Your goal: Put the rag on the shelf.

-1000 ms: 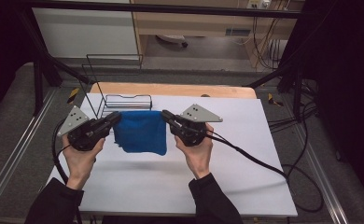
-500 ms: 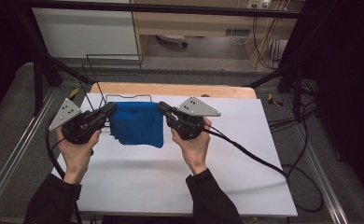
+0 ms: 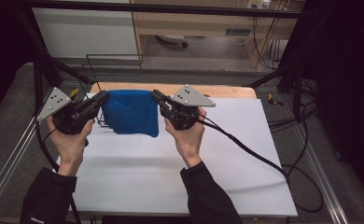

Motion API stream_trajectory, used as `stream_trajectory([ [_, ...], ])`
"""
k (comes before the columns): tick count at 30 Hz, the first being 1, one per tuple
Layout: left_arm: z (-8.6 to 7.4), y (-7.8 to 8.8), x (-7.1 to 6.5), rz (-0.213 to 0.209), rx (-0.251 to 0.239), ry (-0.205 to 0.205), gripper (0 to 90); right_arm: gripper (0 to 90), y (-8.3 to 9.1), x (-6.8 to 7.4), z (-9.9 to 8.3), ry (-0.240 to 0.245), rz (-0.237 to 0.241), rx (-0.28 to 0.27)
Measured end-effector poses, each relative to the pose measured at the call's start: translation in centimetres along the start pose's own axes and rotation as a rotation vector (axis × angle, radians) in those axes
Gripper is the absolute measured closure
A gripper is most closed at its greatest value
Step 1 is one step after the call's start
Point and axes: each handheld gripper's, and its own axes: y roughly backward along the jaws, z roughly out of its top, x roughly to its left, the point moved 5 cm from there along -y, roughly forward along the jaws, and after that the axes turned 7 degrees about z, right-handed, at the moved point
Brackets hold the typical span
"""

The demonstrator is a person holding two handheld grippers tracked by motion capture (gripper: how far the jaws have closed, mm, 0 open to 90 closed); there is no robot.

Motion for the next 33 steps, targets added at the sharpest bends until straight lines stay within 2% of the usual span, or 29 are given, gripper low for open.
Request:
stream_trajectory([
  [8,1.2,-0.2,0.9,0.016,-0.027,0.008,85.1,87.4,-1.0,0.0,1.2,0.015,-0.006,-0.009],
  [12,1.9,-0.2,1.4,0.022,-0.048,0.030,85.1,87.4,-1.5,0.0,1.9,0.022,-0.008,-0.025],
  [19,2.9,-0.3,2.1,0.037,-0.076,0.037,85.1,87.4,-2.2,0.2,2.9,0.027,-0.005,-0.050],
  [29,4.4,-0.6,2.8,0.044,-0.101,0.021,85.1,87.4,-3.1,-0.2,4.2,0.040,-0.015,-0.069],
  [33,5.0,-0.8,3.1,0.041,-0.116,0.029,85.1,87.5,-3.5,-0.4,4.8,0.037,-0.018,-0.077],
])
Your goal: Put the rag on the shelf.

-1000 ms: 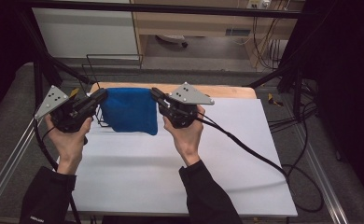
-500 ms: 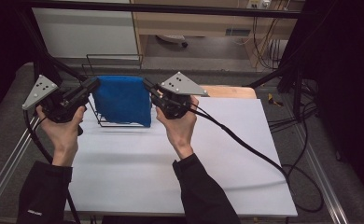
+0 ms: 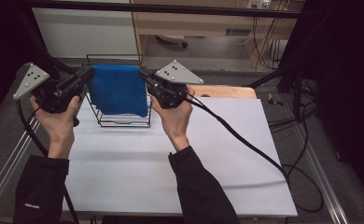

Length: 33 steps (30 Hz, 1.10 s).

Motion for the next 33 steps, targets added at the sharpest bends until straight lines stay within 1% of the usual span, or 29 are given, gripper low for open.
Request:
stream_trajectory([
  [7,0.9,-0.5,0.4,0.011,-0.013,-0.002,85.2,87.6,-0.7,-0.4,0.9,0.011,-0.005,-0.006],
  [13,2.1,-0.9,0.9,0.024,-0.022,-0.015,85.2,87.6,-1.4,-0.6,2.0,0.023,-0.010,-0.015],
  [20,3.2,-1.3,1.5,0.034,-0.037,-0.018,85.2,87.6,-2.3,-0.9,3.0,0.019,-0.012,-0.034],
  [26,3.7,-1.9,2.2,0.038,-0.043,0.006,85.2,87.6,-3.1,-1.0,3.8,0.025,-0.013,-0.044],
  [27,3.8,-1.9,2.3,0.037,-0.045,0.007,85.2,87.6,-3.2,-1.1,3.9,0.029,-0.012,-0.045],
  [29,3.9,-2.1,2.4,0.038,-0.051,0.005,85.2,87.6,-3.4,-1.2,4.1,0.023,-0.012,-0.047],
  [32,4.1,-2.4,2.7,0.046,-0.051,0.003,85.2,87.6,-3.8,-1.4,4.4,0.028,-0.017,-0.045],
  [33,4.1,-2.5,2.8,0.047,-0.050,0.008,85.2,87.6,-3.9,-1.4,4.5,0.034,-0.018,-0.044],
])
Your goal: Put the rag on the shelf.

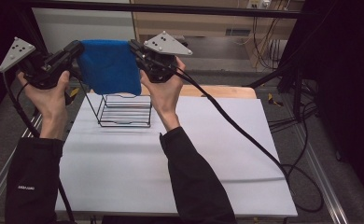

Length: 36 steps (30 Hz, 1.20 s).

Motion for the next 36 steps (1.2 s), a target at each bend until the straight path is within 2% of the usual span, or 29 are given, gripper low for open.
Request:
stream_trajectory([
  [8,0.7,-0.7,0.8,0.006,-0.012,0.012,85.2,87.6,-1.0,-0.1,1.2,0.020,-0.006,0.004],
  [14,1.3,-1.7,1.3,0.016,-0.015,0.000,85.2,87.6,-1.9,-0.8,1.6,0.020,-0.017,0.005],
  [18,1.6,-2.5,1.6,0.020,-0.012,0.009,85.2,87.6,-2.5,-1.4,1.8,0.018,-0.019,0.003],
  [25,1.9,-3.6,2.0,0.038,-0.006,-0.002,85.2,87.6,-3.3,-2.3,1.9,0.013,-0.023,0.001],
  [28,2.0,-4.1,2.1,0.045,-0.004,-0.003,85.2,87.6,-3.8,-2.8,1.7,-0.007,-0.023,0.001],
  [33,2.4,-4.9,2.3,0.054,-0.001,-0.028,85.2,87.6,-4.4,-3.5,1.7,-0.018,-0.028,-0.003],
  [36,2.5,-5.3,2.5,0.066,0.002,-0.030,85.2,87.5,-4.8,-3.8,1.6,-0.009,-0.031,0.005],
])
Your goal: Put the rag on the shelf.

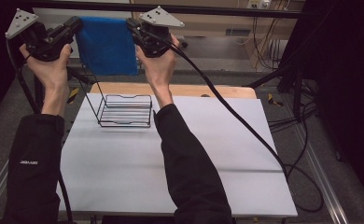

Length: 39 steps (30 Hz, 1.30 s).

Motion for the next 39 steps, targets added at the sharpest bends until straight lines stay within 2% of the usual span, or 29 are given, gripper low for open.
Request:
stream_trajectory([
  [9,-0.3,-1.1,1.1,0.011,0.003,0.029,85.2,87.6,-1.2,-0.3,0.2,0.011,-0.001,-0.001],
  [14,-0.9,-1.5,1.7,0.013,0.007,0.002,85.2,87.5,-2.0,-0.4,-0.3,0.002,0.005,0.009],
  [18,-1.5,-1.7,2.2,0.010,0.017,0.013,85.2,87.5,-2.5,-0.5,-0.9,-0.002,0.008,0.023],
  [24,-2.7,-1.6,2.6,0.004,0.039,0.015,85.1,87.5,-2.8,-0.4,-1.8,0.018,0.013,0.056],
  [27,-3.4,-1.3,2.7,-0.009,0.050,0.017,85.2,87.5,-2.7,0.0,-2.2,0.038,0.011,0.082],
  [30,-4.1,-0.9,2.5,-0.030,0.062,0.006,85.1,87.5,-2.4,-0.1,-2.9,0.002,0.020,0.091],
  [39,-6.1,0.4,1.9,-0.063,0.099,-0.045,85.1,87.5,-1.0,0.1,-5.0,-0.019,0.048,0.118],
])
